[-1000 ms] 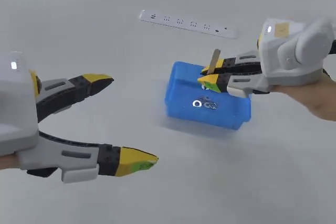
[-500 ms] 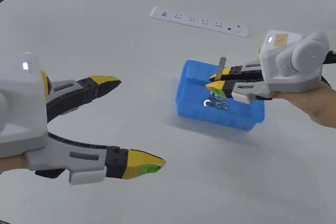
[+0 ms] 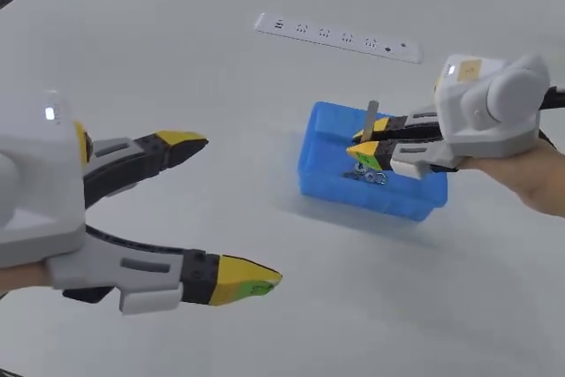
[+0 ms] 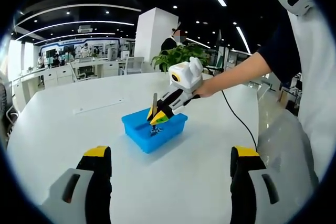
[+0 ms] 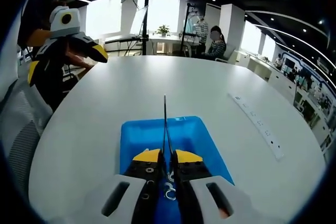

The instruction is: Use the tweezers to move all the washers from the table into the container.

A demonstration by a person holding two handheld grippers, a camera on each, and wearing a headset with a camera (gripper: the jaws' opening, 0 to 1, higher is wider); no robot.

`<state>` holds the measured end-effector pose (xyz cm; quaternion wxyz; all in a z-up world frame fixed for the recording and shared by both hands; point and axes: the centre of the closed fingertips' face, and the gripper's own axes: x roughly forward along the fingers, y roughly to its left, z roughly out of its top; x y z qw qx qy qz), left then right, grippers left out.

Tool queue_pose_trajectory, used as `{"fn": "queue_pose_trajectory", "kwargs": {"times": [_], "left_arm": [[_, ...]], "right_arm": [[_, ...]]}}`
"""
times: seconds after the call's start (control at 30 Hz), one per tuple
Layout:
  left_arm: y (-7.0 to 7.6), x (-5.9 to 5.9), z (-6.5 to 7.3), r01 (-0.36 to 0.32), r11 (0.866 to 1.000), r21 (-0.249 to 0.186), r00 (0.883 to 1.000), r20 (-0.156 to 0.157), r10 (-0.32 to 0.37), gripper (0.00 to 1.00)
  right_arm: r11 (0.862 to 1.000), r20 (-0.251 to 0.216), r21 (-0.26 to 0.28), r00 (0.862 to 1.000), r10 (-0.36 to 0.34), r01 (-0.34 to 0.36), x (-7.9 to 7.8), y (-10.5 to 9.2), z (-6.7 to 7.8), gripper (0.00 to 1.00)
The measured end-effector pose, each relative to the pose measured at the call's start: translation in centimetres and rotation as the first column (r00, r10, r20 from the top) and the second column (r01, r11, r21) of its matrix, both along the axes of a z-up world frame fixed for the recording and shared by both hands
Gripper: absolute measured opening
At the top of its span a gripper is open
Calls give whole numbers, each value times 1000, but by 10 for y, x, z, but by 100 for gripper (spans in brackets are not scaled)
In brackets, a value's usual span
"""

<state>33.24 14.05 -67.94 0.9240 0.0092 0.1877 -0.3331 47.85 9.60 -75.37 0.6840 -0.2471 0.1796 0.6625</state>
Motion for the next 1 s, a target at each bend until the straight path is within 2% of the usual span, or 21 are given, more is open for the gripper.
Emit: {"fn": "queue_pose_trajectory", "kwargs": {"times": [0.1, 0.13, 0.23, 0.43, 0.57, 0.6, 0.7, 0.77, 0.8, 0.83, 0.9, 0.97, 1.0], "left_arm": [[1, 0, 0, -4, 1000, -1, 1000, 0, 4, 99], [0, 1, 0, -3, 1000, 1, 1000, 0, 3, 99], [-2, 6, 1, 2, 1000, -1, 1000, 5, -2, 99], [-15, 34, 15, 23, 1000, -16, 998, 55, -22, 99], [-33, 55, 28, 86, 996, -5, 991, 102, -85, 90], [-40, 63, 33, 111, 994, -4, 986, 122, -110, 88], [-51, 78, 41, 153, 988, 10, 978, 145, -153, 80], [-59, 90, 47, 175, 984, 28, 970, 167, -177, 79], [-63, 95, 49, 192, 980, 46, 964, 176, -198, 77], [-68, 100, 51, 217, 972, 87, 955, 186, -230, 72], [-81, 104, 56, 272, 956, 109, 936, 198, -289, 64], [-91, 106, 60, 297, 949, 110, 926, 210, -314, 58], [-97, 107, 60, 318, 941, 115, 919, 205, -336, 57]], "right_arm": [[1000, 7, 0, 1000, 9, -9, -2, 0, 2, 8], [1000, 29, -6, 1000, 12, -12, -1, 0, 3, 8], [1000, 45, -16, 999, 24, -23, -3, -1, 9, 7], [999, 58, -3, 997, 46, -46, -8, -3, 31, 7], [998, 71, -17, 996, 54, -53, -11, -8, 39, 7], [998, 69, -21, 996, 55, -54, -12, -9, 39, 7], [998, 68, -26, 996, 65, -63, -16, -14, 42, 7], [996, 73, -41, 994, 79, -76, -20, -18, 42, 7], [996, 67, -49, 994, 83, -80, -23, -20, 42, 7], [995, 60, -53, 994, 89, -85, -25, -22, 42, 7], [993, 55, -64, 993, 103, -99, -31, -25, 42, 7], [991, 60, -75, 992, 114, -109, -34, -28, 42, 7], [990, 57, -77, 991, 119, -114, -36, -29, 42, 7]]}}
